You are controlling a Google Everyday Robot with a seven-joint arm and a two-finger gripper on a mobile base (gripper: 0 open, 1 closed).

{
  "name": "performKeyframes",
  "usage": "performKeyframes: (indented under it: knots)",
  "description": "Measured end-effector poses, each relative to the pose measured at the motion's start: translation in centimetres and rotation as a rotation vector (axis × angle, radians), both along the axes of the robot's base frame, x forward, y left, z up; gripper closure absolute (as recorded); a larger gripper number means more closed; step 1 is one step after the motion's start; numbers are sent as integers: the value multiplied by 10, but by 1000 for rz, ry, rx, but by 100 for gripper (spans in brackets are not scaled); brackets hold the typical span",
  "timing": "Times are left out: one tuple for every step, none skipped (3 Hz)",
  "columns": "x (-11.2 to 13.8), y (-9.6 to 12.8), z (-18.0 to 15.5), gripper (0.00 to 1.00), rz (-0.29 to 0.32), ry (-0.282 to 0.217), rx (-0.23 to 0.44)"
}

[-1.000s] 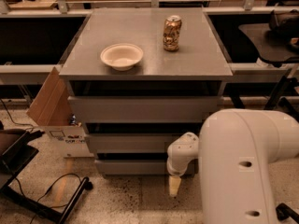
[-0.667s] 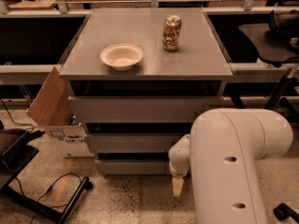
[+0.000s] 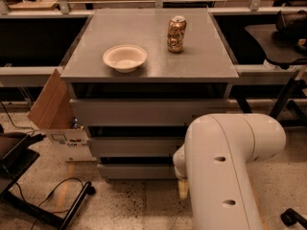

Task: Open bottom drawer

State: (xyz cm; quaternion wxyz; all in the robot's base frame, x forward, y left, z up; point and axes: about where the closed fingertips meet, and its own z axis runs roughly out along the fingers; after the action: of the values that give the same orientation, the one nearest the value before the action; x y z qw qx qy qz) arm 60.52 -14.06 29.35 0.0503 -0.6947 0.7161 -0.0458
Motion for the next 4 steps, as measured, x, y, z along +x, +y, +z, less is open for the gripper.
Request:
performKeyframes:
  knots:
    - [5,-5,-16,0,-2,7,-1]
    - [3,-13,-29,0,-13,22,5]
    - [7,-16,-39,0,-12,29,4]
    - [15,-16,-46,0,3,24,5]
